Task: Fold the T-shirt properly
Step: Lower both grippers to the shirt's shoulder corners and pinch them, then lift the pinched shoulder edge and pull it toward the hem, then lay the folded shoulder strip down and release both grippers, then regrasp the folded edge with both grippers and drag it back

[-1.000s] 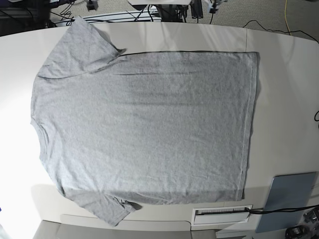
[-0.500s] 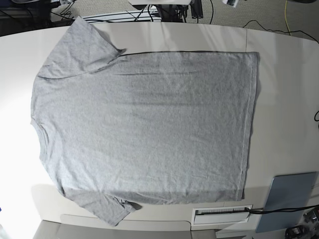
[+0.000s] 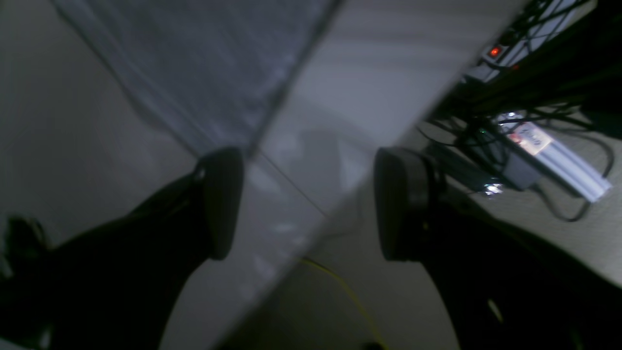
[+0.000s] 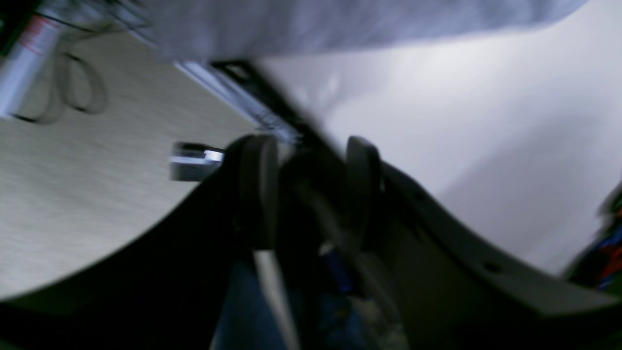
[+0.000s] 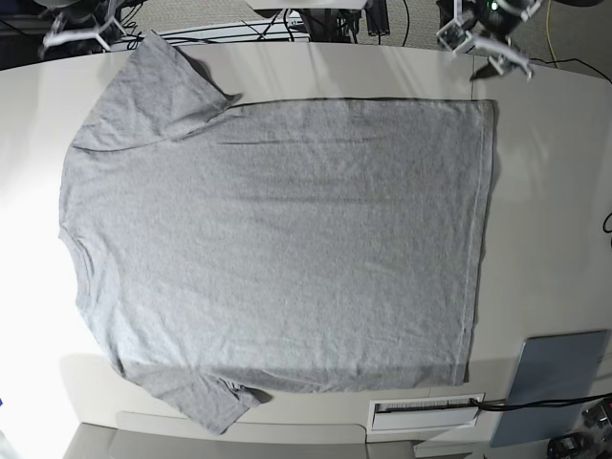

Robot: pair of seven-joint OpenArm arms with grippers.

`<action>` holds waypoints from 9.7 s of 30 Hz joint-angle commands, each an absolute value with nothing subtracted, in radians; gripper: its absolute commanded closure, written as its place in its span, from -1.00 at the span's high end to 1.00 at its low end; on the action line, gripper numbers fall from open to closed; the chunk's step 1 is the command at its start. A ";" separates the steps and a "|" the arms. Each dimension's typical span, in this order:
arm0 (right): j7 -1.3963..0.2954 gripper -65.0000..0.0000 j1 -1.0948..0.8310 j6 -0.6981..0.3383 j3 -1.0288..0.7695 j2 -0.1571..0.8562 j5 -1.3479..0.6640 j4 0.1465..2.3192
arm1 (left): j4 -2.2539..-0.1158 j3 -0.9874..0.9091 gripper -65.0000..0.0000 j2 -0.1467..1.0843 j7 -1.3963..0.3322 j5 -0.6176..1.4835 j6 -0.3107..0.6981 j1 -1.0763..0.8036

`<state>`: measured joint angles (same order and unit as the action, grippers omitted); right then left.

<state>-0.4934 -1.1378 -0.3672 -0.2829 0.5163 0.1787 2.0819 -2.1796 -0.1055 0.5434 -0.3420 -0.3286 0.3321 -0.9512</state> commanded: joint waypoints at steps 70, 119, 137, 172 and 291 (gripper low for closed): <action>-0.509 -0.28 -0.736 -0.680 -0.064 0.815 0.383 1.914 | -1.649 -0.107 -1.00 0.546 -0.209 -0.392 0.698 -0.452; -0.694 -1.00 -0.563 -0.628 0.203 0.834 0.342 1.945 | -1.761 -0.124 -1.00 0.607 -0.247 -0.210 0.675 -0.567; -0.789 -1.00 -0.952 -0.628 -0.041 0.822 0.247 2.147 | -1.909 -0.337 -1.00 0.612 -0.270 -0.014 0.698 -0.875; -0.704 -1.00 -0.356 -0.444 0.169 0.823 0.253 1.918 | -1.774 -0.336 -1.00 0.609 -0.269 0.025 0.577 -0.524; -0.688 -1.00 -0.739 -0.197 -0.054 0.596 0.065 1.819 | -1.649 -0.290 -1.00 0.421 -0.446 0.344 0.350 -0.751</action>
<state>-0.6670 -0.7269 -0.1795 -0.0532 0.5865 0.0799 1.8137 -1.6676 -0.2924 0.4183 -0.2844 0.4210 0.3737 -0.7197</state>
